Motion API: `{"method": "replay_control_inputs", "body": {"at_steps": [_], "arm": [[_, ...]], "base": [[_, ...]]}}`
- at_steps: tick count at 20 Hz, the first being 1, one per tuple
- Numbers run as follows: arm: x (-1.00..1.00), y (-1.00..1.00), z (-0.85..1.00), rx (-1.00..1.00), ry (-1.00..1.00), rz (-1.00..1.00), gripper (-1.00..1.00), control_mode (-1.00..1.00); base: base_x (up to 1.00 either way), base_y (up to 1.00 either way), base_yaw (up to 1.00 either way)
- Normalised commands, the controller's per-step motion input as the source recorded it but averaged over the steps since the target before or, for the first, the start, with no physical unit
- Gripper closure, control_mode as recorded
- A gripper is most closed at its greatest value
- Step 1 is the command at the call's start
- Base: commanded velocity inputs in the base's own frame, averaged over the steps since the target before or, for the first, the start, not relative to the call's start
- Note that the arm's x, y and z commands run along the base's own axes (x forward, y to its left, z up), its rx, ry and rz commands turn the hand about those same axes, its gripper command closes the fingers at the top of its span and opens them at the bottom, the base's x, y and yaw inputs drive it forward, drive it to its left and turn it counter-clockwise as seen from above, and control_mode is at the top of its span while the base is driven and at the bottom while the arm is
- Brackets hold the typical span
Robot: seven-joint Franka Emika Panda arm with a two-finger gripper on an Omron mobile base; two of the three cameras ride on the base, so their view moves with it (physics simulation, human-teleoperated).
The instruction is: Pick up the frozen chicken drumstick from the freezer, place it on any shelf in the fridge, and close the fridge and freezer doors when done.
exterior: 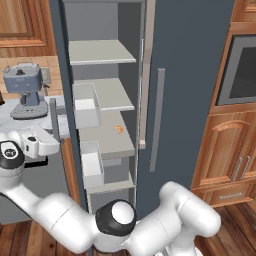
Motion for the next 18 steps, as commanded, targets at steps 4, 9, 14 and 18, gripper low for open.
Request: {"method": "replay_control_inputs", "body": {"at_steps": [4, 9, 14, 18], "arm": [[0.01, -0.62, 0.00, 0.00, -0.06, 0.02, -1.00, -1.00], [0.12, -0.55, 0.00, 0.00, -0.08, 0.02, -1.00, -1.00], [0.32, -0.55, 0.00, 0.00, -0.10, 0.03, -1.00, -1.00], [0.52, -0.50, 0.00, 0.00, -0.06, 0.04, -1.00, -1.00]], "base": [[0.00, 0.00, 0.00], [0.00, 0.00, 0.00], [0.00, 0.00, 0.00], [0.00, 0.00, 0.00]]}}
